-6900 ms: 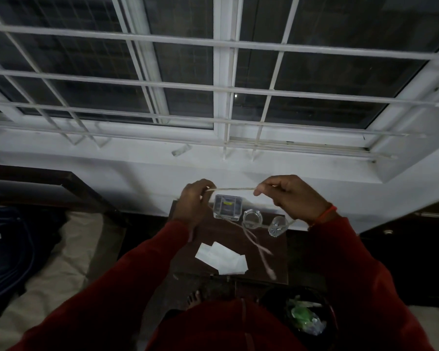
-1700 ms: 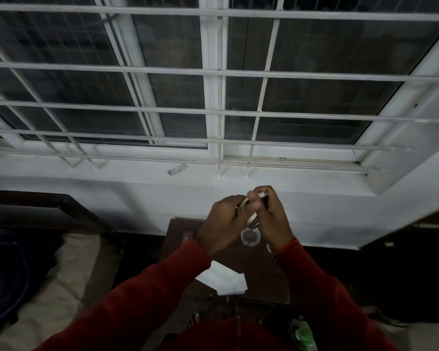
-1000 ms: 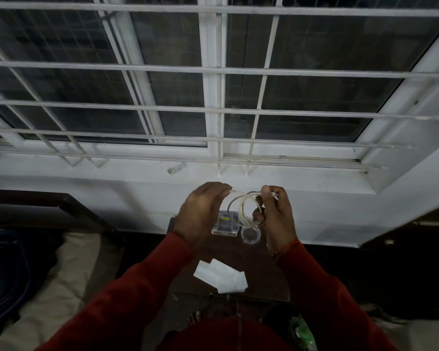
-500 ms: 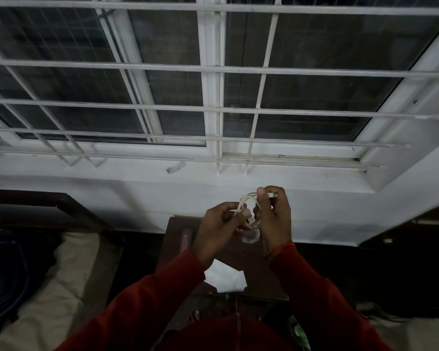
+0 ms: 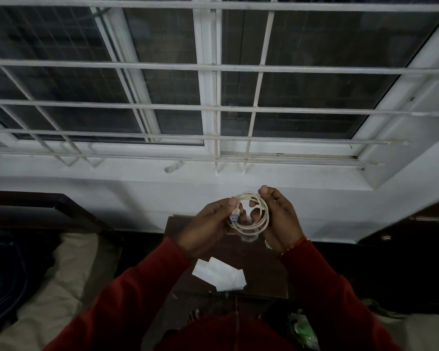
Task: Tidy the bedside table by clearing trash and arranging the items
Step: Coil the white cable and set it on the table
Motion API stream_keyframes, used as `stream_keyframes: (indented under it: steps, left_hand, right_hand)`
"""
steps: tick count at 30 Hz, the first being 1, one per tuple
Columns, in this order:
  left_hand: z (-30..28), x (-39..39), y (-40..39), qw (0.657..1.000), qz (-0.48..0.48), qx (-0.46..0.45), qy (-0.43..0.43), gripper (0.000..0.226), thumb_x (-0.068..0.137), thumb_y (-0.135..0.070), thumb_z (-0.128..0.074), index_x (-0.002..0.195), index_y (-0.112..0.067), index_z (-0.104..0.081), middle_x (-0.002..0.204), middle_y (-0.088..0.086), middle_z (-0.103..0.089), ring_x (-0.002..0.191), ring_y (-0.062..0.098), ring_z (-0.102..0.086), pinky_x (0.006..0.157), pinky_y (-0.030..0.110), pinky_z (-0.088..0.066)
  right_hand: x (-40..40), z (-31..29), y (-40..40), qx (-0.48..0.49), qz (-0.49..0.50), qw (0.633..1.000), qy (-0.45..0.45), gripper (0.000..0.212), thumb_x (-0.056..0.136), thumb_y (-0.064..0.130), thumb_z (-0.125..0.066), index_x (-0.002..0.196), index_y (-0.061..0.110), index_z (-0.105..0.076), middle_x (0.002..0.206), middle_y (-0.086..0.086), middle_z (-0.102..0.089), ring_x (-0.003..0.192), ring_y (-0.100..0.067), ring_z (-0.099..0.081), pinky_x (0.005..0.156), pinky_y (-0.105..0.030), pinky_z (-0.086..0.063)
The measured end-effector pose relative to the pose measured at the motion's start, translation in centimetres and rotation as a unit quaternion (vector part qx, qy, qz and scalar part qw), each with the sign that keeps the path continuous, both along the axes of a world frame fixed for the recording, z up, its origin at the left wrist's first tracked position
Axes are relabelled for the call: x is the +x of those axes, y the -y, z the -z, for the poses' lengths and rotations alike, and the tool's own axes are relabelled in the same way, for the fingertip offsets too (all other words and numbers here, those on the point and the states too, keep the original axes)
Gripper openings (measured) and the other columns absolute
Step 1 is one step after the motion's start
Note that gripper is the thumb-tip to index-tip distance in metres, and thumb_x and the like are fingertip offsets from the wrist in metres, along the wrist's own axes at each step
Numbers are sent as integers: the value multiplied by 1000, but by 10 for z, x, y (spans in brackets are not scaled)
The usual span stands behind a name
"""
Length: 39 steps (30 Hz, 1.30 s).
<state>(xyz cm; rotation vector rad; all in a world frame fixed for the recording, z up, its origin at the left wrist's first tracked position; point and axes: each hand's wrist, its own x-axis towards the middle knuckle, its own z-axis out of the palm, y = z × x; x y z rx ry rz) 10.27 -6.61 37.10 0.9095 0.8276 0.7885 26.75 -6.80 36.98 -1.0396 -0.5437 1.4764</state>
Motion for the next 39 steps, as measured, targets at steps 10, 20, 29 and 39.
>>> stream_keyframes:
  steps: [10, 20, 29, 39]
  left_hand:
    - [3, -1, -4, 993, -71, 32, -85, 54, 110, -40, -35, 80, -22, -76, 82, 3, -74, 80, 21, -70, 80, 37, -55]
    - [11, -15, -19, 995, -11, 17, -100, 34, 106, -33, -50, 105, -5, -70, 89, 15, -69, 74, 27, -66, 59, 35, -52]
    - [33, -23, -29, 912, -47, 243, -327, 20, 98, -27, -67, 116, -22, -76, 102, -6, -79, 93, 4, -74, 86, 25, -58]
    - [93, -52, -51, 941, -162, 59, -291, 8, 98, -19, -68, 102, -23, -73, 96, -2, -75, 91, 22, -73, 79, 44, -60]
  right_hand:
    - [-9, 16, 12, -17, -70, 997, -39, 16, 97, 10, -50, 98, 2, -64, 76, -6, -71, 69, -17, -69, 65, -31, -61]
    - [6, 19, 1, -9, -44, 999, -29, 19, 95, 9, -55, 100, -1, -70, 91, -13, -72, 78, -23, -70, 71, -33, -62]
    - [-2, 30, -7, -29, -62, 994, 80, 20, 99, 12, -55, 108, 0, -68, 95, -12, -73, 88, -28, -69, 71, -33, -60]
    - [-24, 73, -36, -91, -166, 952, 240, 48, 88, 11, -72, 130, 22, -52, 109, -17, -65, 65, -16, -70, 53, -32, -59]
